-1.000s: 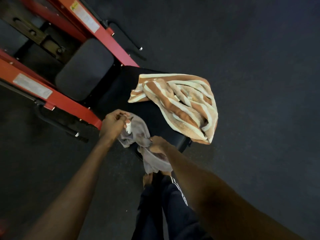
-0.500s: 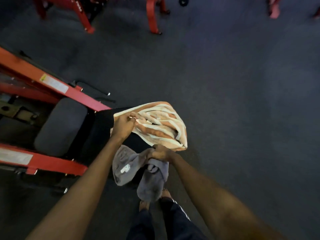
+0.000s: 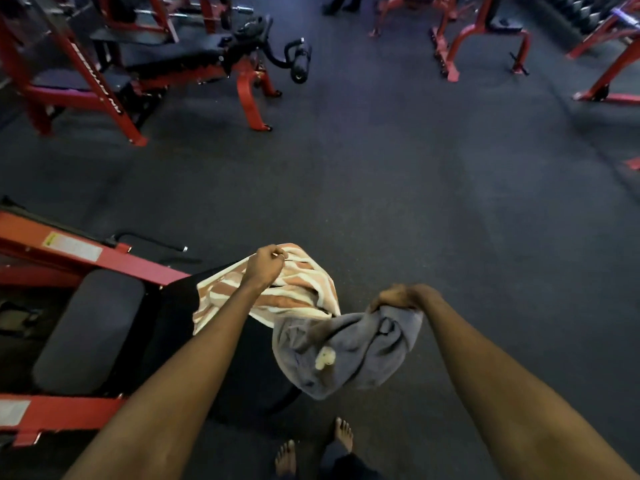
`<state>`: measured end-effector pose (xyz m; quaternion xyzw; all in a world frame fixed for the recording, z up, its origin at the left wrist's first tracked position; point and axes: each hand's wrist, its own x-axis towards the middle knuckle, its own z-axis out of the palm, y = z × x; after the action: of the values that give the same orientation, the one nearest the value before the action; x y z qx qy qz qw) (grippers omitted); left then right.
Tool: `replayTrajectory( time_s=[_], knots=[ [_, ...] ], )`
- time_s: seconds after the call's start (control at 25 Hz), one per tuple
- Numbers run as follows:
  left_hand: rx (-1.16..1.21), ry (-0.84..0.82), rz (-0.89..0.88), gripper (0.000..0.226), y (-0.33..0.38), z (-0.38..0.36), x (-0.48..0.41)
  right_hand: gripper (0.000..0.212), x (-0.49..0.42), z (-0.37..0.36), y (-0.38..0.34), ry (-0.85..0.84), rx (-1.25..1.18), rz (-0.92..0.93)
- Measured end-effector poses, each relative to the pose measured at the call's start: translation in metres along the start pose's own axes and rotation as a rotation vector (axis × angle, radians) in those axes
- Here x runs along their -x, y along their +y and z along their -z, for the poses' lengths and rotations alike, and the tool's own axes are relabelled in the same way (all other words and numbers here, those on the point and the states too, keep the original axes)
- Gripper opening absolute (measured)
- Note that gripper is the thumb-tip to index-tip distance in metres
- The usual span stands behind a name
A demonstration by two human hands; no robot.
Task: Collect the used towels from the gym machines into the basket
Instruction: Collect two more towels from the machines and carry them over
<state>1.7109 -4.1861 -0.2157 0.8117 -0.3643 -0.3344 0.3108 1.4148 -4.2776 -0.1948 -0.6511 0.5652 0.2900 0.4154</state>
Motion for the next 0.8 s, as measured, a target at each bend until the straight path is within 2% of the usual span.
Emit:
replayTrajectory(
  time_s=[0.12,0.28,0.36,0.44,0.56,0.64,0.72,0.8],
  knots=[
    [-0.072,-0.046,-0.005,0.018,0.008,-0.046,-0.011,0.043,-0.017,0.021,0.05,0.172,-0.107,-0.054],
    [-0.177,-0.096,0.051,0.02,0.001,-0.099,-0.042,0.048,-0.062,0.028,0.1,0.435,-0.3,-0.097],
    [-0.283,-0.128,0.114,0.028,-0.011,-0.119,-0.055,0.043,-0.076,0.023,0.119,0.468,-0.382,-0.11],
    [-0.375,-0.198,0.173,0.053,-0.023,-0.132,-0.066,0.04,-0.088,0.019,0.128,0.476,-0.48,-0.122],
    [-0.44,-0.277,0.234,0.109,-0.046,-0.149,-0.088,0.043,-0.103,0.013,0.131,0.49,-0.558,-0.113],
    [-0.46,-0.33,0.217,0.135,-0.063,-0.174,-0.114,0.042,-0.126,0.009,0.134,0.548,-0.643,-0.14],
    [-0.525,-0.378,0.196,0.14,-0.073,-0.2,-0.135,0.039,-0.146,0.001,0.136,0.599,-0.729,-0.166],
    [-0.63,-0.392,0.25,0.14,-0.088,-0.214,-0.152,0.035,-0.165,-0.002,0.134,0.619,-0.774,-0.158]
  ],
)
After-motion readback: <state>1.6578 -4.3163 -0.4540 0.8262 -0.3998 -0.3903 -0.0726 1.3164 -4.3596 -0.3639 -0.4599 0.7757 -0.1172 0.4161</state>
